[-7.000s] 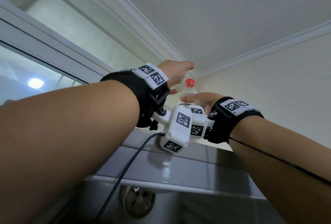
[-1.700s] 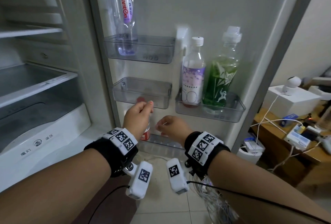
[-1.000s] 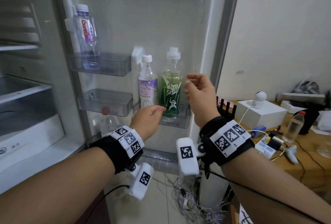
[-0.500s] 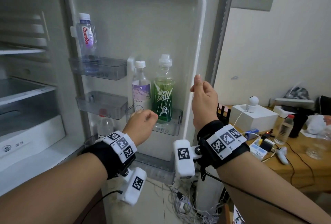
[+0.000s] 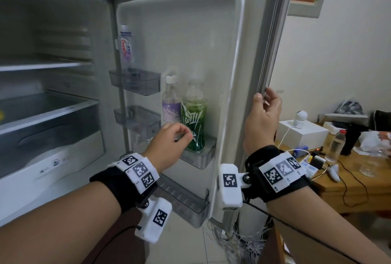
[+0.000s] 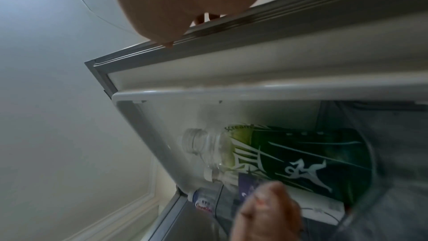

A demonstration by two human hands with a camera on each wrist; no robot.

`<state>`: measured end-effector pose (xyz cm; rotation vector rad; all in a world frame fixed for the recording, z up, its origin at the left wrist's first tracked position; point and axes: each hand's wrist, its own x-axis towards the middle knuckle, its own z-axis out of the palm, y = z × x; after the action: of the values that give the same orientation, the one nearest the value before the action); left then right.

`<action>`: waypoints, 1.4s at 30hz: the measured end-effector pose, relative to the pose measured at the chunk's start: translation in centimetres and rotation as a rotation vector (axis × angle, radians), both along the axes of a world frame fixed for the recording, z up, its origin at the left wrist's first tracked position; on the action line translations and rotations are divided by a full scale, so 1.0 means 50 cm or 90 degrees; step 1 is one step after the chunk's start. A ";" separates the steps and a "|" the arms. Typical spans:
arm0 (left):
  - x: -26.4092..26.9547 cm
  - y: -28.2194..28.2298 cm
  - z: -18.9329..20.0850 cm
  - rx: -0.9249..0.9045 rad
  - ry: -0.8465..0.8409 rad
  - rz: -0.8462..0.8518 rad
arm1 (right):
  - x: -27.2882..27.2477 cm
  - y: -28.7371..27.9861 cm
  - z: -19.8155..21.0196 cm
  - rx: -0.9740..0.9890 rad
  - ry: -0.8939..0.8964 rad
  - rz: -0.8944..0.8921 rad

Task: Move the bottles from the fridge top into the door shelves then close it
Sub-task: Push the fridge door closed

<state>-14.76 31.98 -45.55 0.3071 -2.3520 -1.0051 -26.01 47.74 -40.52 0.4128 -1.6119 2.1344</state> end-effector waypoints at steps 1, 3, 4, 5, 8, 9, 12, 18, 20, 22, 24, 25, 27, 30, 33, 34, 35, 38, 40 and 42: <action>0.014 0.004 0.012 0.000 0.018 -0.009 | 0.021 -0.003 -0.003 0.001 0.011 -0.003; 0.047 0.010 0.035 0.005 0.062 -0.026 | 0.064 -0.007 -0.007 0.005 0.025 -0.014; 0.061 0.015 0.045 0.002 0.085 -0.034 | 0.083 -0.008 -0.007 0.007 0.031 -0.017; 0.076 0.018 0.054 -0.004 0.106 -0.040 | 0.102 -0.008 -0.006 0.007 0.037 -0.017; 0.119 0.027 0.077 -0.019 0.160 -0.056 | 0.160 -0.013 -0.002 0.005 0.053 -0.008; 0.133 0.029 0.084 -0.021 0.170 -0.061 | 0.176 -0.015 -0.001 0.005 0.055 -0.007; 0.178 0.030 0.102 -0.026 0.203 -0.074 | 0.227 -0.021 0.001 -0.008 0.068 0.032; 0.255 0.030 0.134 -0.057 0.267 -0.088 | 0.306 -0.054 -0.010 -0.037 0.143 0.092; 0.275 0.025 0.137 -0.109 0.274 -0.088 | 0.331 -0.067 -0.012 -0.021 0.189 0.088; 0.294 0.015 0.134 -0.156 0.276 -0.081 | 0.357 -0.083 -0.013 -0.006 0.231 0.081; 0.311 0.001 0.129 -0.193 0.294 -0.049 | 0.380 -0.100 -0.010 -0.015 0.246 0.080; 0.318 -0.006 0.127 -0.207 0.306 -0.027 | 0.389 -0.108 -0.007 -0.027 0.247 0.081; 0.336 -0.022 0.124 -0.218 0.323 0.019 | 0.400 -0.127 -0.003 -0.046 0.241 0.090; 0.363 -0.045 0.120 -0.225 0.345 0.065 | 0.412 -0.155 -0.002 -0.045 0.229 0.128; 0.393 -0.077 0.112 -0.227 0.362 0.107 | 0.428 -0.189 -0.004 -0.030 0.208 0.164; 0.404 -0.088 0.109 -0.221 0.358 0.122 | 0.433 -0.203 -0.005 -0.021 0.197 0.175; 0.414 -0.097 0.105 -0.214 0.351 0.134 | 0.437 -0.215 -0.007 -0.010 0.185 0.184; 0.442 -0.117 0.098 -0.199 0.340 0.165 | 0.444 -0.252 -0.012 0.022 0.152 0.222; 0.459 -0.130 0.098 -0.186 0.347 0.178 | 0.449 -0.276 -0.015 0.044 0.125 0.269; 0.477 -0.144 0.099 -0.171 0.351 0.197 | 0.460 -0.302 -0.015 0.066 0.120 0.316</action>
<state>9.10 24.79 -40.58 0.2415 -1.8337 -0.5304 -3.02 32.64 -41.28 1.1137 -1.6380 2.2663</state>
